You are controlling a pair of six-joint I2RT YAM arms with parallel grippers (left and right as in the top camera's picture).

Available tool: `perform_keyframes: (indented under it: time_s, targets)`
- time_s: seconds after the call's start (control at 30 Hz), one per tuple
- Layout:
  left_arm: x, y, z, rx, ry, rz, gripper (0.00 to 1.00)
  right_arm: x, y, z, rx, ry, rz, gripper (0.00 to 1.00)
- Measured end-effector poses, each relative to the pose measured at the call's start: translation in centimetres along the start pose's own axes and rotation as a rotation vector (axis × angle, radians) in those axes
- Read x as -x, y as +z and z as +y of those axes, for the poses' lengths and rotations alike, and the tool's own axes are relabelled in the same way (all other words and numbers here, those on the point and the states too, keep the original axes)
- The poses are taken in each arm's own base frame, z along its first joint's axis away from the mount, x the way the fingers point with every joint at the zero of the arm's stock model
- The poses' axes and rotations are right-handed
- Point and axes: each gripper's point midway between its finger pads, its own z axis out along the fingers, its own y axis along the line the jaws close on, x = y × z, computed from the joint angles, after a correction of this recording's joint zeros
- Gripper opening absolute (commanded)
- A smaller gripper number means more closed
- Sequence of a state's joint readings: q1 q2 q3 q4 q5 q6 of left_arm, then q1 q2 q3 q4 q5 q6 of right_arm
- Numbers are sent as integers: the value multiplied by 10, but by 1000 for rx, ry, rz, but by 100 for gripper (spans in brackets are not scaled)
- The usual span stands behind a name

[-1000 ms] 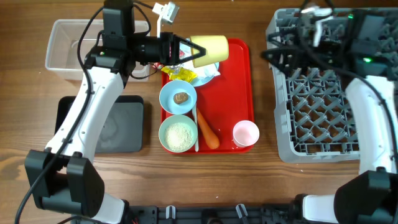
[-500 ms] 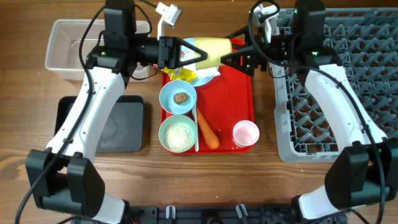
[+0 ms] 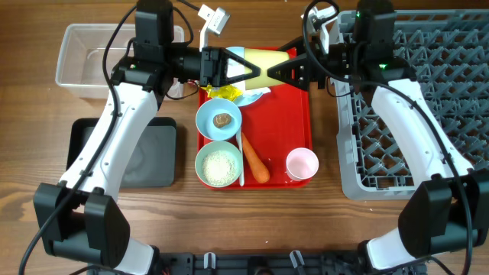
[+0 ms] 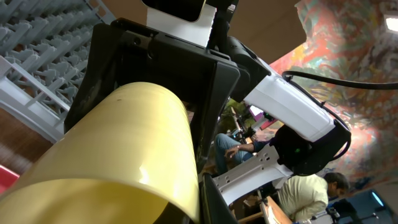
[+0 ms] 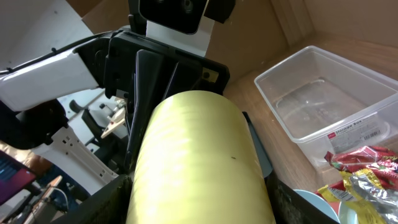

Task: Sort waste into correct bins and load items into the dishwasher rack
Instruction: 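Lift the yellow cup and hand it to the right gripper, then carry the yellow cup with the right gripper into the dishwasher rack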

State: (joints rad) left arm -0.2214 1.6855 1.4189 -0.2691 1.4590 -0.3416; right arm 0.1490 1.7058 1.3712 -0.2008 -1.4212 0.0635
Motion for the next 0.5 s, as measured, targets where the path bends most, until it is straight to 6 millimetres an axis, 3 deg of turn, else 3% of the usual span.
perform_keyframes:
  time_s: [0.03, 0.07, 0.33, 0.5]
  targets:
    - [0, 0, 0, 1, 0, 0, 4, 0, 0, 0, 0, 0, 0, 81]
    - [0, 0, 0, 2, 0, -1, 4, 0, 0, 0, 0, 3, 0, 83]
    - [0, 0, 0, 3, 0, -1, 4, -15, 1, -6, -8, 62, 12, 84]
    - [0, 0, 1, 6, 1, -2, 4, -12, 1, -6, 0, 23, 6, 83]
